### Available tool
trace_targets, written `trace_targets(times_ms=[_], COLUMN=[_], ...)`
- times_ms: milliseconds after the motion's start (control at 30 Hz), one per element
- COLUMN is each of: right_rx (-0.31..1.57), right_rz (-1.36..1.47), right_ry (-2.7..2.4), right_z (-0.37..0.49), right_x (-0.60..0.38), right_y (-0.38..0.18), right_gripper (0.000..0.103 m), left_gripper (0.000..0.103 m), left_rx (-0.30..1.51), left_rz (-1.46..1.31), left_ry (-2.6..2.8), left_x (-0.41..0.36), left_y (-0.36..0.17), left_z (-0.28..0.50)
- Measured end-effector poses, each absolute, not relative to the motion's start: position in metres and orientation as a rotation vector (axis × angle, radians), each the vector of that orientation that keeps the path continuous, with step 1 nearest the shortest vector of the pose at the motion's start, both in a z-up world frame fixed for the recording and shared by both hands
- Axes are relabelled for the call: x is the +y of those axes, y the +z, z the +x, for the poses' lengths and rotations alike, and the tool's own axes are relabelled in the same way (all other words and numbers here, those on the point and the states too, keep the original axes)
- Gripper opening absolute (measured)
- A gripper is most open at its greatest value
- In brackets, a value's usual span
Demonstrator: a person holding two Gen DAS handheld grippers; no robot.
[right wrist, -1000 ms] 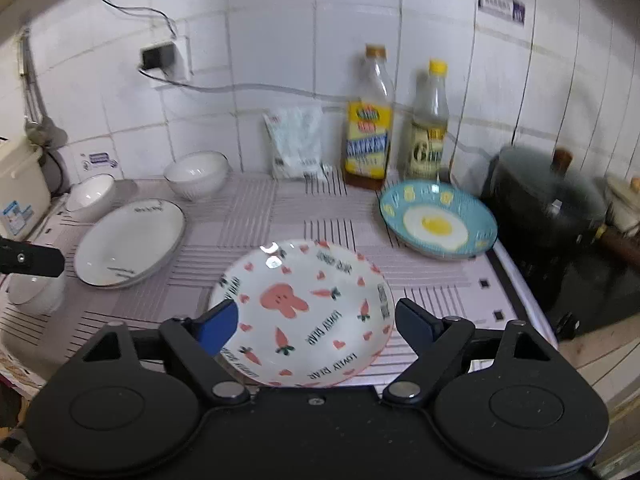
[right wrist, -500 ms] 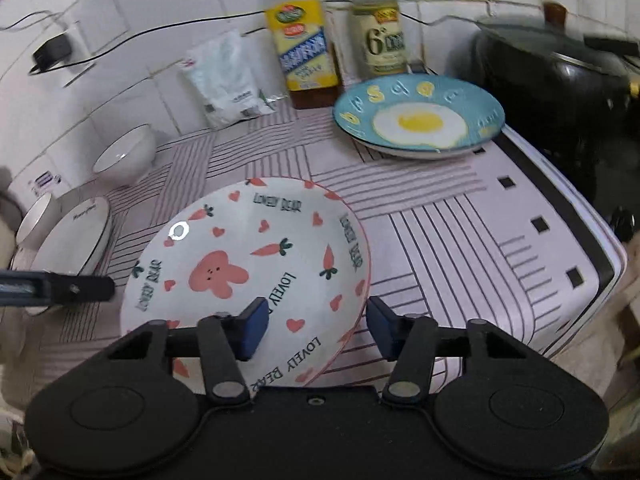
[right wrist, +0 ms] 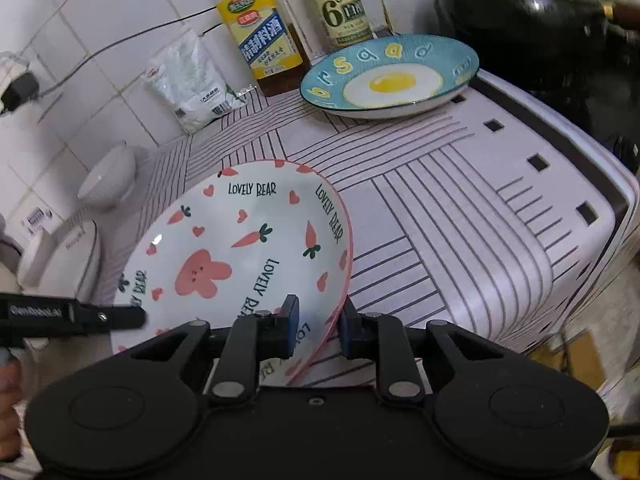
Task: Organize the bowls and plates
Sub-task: 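Grasp the pink bunny plate rim with the left tool while the right tool grips beside it, then carry the pink plate toward the white plate and set it down, opening both tools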
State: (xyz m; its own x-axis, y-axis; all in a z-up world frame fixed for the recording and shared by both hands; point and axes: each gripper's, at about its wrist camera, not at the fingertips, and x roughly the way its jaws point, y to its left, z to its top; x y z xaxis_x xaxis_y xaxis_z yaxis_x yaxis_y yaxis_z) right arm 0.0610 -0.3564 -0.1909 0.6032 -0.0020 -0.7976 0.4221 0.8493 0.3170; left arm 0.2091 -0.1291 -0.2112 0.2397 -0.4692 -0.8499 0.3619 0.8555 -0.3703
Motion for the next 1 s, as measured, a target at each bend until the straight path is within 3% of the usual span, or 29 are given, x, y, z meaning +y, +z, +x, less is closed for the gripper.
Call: trace_targets(times_ms=[533, 1000], right_rx=[0.909, 0.854], right_rz=[0.451, 0.364], right_ry=[-0.107, 0.002], right_z=[0.091, 0.203], right_x=[-0.344, -0.357], right_y=[-0.159, -0.167], right_gripper=[0.023, 0.025], left_gripper=[0.016, 0.019], left_rx=[1.122, 1.091], left_rz=[-0.036, -0.025], left_ry=[-0.491, -0.438], left_x=[-0.128, -0.129], left_y=[-0.173, -0.175], left_z=[0.224, 0.297])
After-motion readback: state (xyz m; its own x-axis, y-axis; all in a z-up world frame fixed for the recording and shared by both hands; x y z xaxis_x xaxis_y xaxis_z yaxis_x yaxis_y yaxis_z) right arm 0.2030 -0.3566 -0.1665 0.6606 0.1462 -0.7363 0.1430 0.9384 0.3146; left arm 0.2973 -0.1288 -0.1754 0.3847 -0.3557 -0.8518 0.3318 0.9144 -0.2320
